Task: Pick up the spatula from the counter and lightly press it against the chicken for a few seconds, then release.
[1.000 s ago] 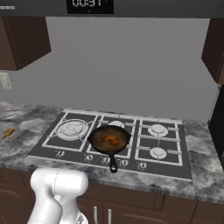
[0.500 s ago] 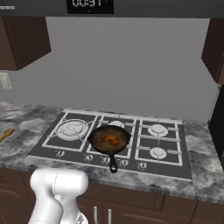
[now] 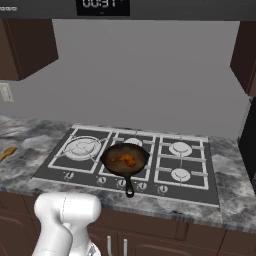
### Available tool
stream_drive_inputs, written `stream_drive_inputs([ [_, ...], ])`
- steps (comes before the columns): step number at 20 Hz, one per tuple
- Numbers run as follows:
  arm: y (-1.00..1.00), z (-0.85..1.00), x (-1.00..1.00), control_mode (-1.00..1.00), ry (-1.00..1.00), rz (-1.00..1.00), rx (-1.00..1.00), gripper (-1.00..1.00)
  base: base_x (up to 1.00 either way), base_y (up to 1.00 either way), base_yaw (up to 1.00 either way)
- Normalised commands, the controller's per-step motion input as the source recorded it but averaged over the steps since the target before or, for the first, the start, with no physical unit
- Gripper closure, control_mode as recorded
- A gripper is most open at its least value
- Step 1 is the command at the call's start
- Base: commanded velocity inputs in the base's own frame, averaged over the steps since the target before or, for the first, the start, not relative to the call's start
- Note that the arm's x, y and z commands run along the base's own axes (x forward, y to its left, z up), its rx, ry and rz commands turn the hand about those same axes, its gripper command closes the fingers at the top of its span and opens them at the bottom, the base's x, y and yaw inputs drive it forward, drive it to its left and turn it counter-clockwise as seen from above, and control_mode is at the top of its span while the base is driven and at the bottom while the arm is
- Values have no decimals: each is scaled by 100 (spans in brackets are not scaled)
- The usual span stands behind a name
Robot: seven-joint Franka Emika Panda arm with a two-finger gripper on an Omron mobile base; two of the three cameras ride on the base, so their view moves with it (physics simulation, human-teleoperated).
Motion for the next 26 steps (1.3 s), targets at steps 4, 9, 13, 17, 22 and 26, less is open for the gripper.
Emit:
stream_drive_inputs([
  [4,18,-22,17,-100,0,2,2,-100,0,0,0],
  [9,12,-17,18,-100,0,1,1,-100,0,0,0],
  [13,14,-8,9,-100,0,0,0,-100,0,0,0],
  [17,26,-4,5,-100,0,0,0,-100,0,0,0],
  [22,20,-7,1,-100,0,-1,0,-100,0,0,0],
  [26,14,-12,6,-100,0,-3,0,-100,0,0,0],
])
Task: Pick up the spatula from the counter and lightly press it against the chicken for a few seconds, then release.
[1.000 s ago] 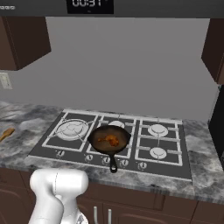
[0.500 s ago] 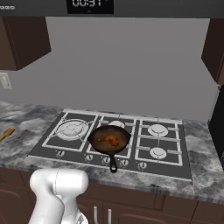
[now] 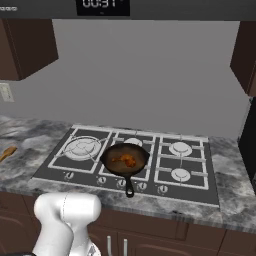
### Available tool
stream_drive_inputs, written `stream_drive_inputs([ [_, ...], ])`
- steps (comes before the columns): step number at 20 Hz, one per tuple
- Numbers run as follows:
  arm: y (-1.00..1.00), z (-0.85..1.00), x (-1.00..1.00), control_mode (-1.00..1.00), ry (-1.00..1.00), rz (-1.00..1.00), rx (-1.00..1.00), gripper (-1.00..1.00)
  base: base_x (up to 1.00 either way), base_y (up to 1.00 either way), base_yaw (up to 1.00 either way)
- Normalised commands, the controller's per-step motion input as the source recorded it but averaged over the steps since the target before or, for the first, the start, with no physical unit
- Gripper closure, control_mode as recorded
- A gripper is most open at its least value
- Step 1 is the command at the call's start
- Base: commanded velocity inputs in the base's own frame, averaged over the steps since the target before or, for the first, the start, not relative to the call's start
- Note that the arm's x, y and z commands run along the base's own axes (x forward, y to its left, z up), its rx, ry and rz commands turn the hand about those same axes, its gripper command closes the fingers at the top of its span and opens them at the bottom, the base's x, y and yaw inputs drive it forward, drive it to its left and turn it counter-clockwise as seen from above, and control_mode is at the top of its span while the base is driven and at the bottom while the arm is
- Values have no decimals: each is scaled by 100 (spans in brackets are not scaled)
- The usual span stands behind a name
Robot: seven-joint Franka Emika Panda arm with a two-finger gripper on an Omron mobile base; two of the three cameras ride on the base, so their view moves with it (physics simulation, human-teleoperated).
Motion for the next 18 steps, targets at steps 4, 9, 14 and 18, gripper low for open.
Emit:
stream_drive_inputs([
  [4,15,-16,10,-100,1,-1,0,-100,0,0,0],
  [9,12,-21,24,-100,4,-1,0,-100,0,0,0],
  [14,10,-21,23,-100,4,-2,0,-100,0,0,0],
  [18,18,-12,14,-100,1,-1,0,-100,0,0,0],
])
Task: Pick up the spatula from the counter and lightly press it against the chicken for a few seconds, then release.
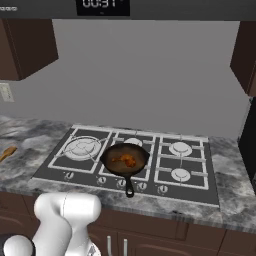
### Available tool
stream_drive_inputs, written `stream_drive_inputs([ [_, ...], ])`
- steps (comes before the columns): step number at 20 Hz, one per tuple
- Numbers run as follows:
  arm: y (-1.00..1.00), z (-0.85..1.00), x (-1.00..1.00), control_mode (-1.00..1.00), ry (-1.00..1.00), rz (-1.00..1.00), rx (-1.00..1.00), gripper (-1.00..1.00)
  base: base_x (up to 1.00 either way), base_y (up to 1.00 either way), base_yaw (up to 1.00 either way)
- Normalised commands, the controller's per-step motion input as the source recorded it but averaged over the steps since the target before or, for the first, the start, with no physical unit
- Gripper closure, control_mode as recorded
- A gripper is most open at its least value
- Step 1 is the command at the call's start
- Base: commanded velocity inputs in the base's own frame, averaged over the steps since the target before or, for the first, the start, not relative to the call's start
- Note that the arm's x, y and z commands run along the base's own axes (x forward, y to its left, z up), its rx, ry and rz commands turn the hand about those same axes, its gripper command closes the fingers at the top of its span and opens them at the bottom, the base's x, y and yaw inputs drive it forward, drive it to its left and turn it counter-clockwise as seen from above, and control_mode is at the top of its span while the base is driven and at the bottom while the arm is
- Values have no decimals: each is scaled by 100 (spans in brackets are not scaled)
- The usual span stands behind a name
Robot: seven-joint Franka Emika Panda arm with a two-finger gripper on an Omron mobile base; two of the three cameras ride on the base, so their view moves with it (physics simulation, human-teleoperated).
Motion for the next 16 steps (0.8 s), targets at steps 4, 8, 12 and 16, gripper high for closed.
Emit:
stream_drive_inputs([
  [4,14,-7,7,-100,0,-1,0,-100,0,0,0],
  [8,20,-8,12,-100,0,0,0,-100,0,0,0],
  [12,18,-7,7,-100,0,0,0,-100,0,0,0],
  [16,9,-10,5,-100,0,-1,0,-100,0,0,0],
])
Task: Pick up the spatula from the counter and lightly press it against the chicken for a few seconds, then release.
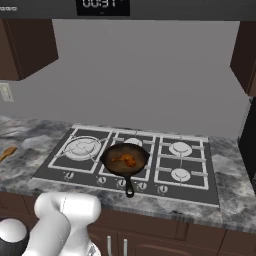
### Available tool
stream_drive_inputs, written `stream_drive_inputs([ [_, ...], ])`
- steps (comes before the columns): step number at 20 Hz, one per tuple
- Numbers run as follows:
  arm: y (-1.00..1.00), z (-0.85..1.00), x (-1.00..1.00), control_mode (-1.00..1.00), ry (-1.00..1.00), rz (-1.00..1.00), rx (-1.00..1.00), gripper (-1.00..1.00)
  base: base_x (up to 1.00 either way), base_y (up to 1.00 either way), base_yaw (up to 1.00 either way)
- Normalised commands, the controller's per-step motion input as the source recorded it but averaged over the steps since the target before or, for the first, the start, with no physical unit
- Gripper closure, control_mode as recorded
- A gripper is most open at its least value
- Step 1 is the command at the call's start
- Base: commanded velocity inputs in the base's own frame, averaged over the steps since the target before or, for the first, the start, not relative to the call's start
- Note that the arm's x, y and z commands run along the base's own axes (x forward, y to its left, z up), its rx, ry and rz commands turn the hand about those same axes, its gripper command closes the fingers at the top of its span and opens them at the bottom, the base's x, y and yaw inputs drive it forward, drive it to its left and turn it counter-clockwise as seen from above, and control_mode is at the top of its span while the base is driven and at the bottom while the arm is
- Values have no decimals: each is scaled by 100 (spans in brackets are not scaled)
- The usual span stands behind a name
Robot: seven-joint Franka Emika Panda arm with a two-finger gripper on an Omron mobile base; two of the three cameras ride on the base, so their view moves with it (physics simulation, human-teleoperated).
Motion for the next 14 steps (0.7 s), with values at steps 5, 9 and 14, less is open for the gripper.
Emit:
stream_drive_inputs([
  [5,1,-20,8,-100,0,-1,0,-100,0,0,0],
  [9,4,-15,14,-100,0,0,0,-100,0,0,0],
  [14,12,-15,16,-100,0,0,0,-100,0,0,0],
])
